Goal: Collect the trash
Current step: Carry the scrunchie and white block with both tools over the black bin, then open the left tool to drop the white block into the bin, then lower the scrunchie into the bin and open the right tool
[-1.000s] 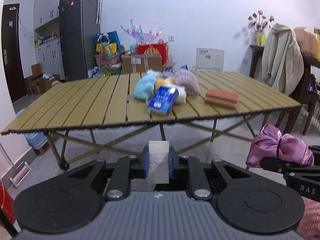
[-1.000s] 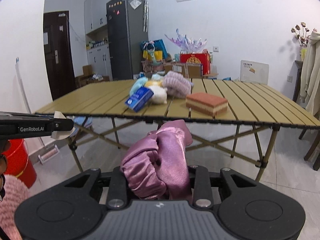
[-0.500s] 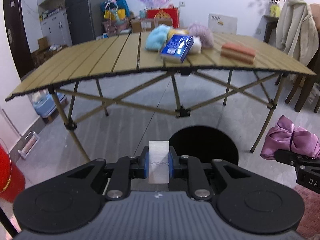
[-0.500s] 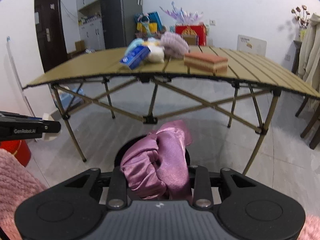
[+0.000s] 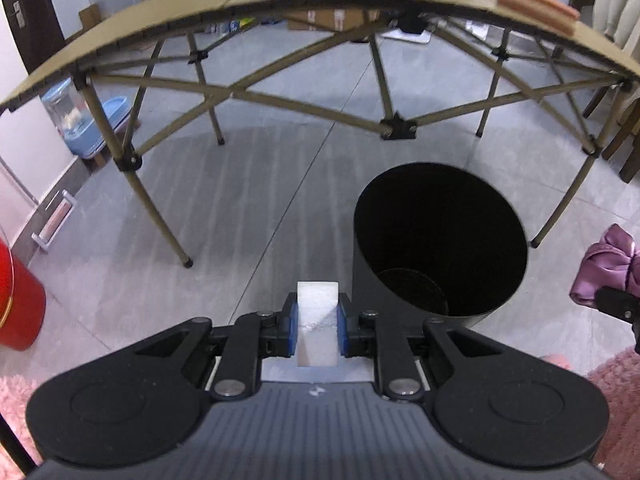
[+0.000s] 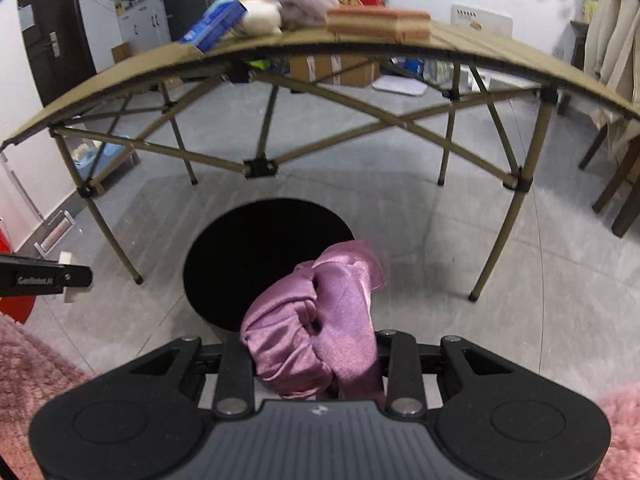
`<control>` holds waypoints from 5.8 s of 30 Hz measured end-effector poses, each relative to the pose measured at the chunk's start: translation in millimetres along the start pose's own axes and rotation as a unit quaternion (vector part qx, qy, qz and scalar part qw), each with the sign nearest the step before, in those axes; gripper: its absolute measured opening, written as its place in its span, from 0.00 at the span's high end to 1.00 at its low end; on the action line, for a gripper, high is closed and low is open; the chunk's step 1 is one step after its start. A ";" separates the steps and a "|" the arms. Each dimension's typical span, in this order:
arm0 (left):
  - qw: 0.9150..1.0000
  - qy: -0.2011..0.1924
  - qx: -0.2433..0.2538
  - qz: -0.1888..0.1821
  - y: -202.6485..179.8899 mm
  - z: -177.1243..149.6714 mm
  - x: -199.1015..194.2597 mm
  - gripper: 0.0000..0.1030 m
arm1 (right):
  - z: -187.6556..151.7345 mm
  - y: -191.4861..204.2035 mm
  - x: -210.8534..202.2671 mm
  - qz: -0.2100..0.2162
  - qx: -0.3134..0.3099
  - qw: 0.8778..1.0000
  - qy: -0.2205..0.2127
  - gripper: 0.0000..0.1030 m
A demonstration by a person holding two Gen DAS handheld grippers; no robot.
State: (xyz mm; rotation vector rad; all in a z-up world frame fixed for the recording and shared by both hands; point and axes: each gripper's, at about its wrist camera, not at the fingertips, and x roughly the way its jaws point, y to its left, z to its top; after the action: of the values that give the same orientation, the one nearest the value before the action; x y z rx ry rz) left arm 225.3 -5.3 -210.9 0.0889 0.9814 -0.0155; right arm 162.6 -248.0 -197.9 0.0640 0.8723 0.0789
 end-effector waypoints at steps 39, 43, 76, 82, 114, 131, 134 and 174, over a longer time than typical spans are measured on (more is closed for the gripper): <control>0.997 0.068 -0.018 -0.019 -46.5 45.2 62.5 0.82 | 38.6 -37.8 69.1 -0.051 0.047 0.998 0.003 0.71; 0.997 0.066 -0.010 -0.031 -66.1 56.5 67.1 0.82 | 42.9 -39.7 76.6 -0.051 0.051 0.997 0.005 0.71; 0.993 0.107 -0.035 -0.036 -138.0 78.0 115.1 0.82 | 54.4 -62.8 105.5 -0.070 0.057 0.996 0.000 0.71; 0.993 0.107 -0.035 -0.032 -139.4 78.1 115.5 0.77 | 51.4 -66.4 106.4 -0.068 0.060 0.996 0.006 0.71; 0.995 0.087 -0.040 -0.008 -99.5 75.7 100.0 0.00 | 58.5 -38.3 107.6 -0.051 0.035 0.998 0.016 0.71; 0.994 0.088 -0.050 0.041 -44.6 69.8 100.3 0.00 | 69.2 14.9 117.6 -0.020 0.000 0.999 0.030 0.71; 0.994 0.088 -0.051 0.050 -33.1 66.5 99.7 0.00 | 71.1 24.0 123.1 -0.017 -0.006 0.999 0.036 0.71; 0.985 0.122 -0.084 0.091 21.9 48.4 115.5 0.00 | 62.5 59.1 190.9 -0.021 -0.004 0.988 0.152 0.00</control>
State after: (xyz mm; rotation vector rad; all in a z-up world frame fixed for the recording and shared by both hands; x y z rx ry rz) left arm 330.8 15.7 -278.6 0.0252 1.2132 0.2504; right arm 330.3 -172.5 -298.1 0.0266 1.1773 0.0520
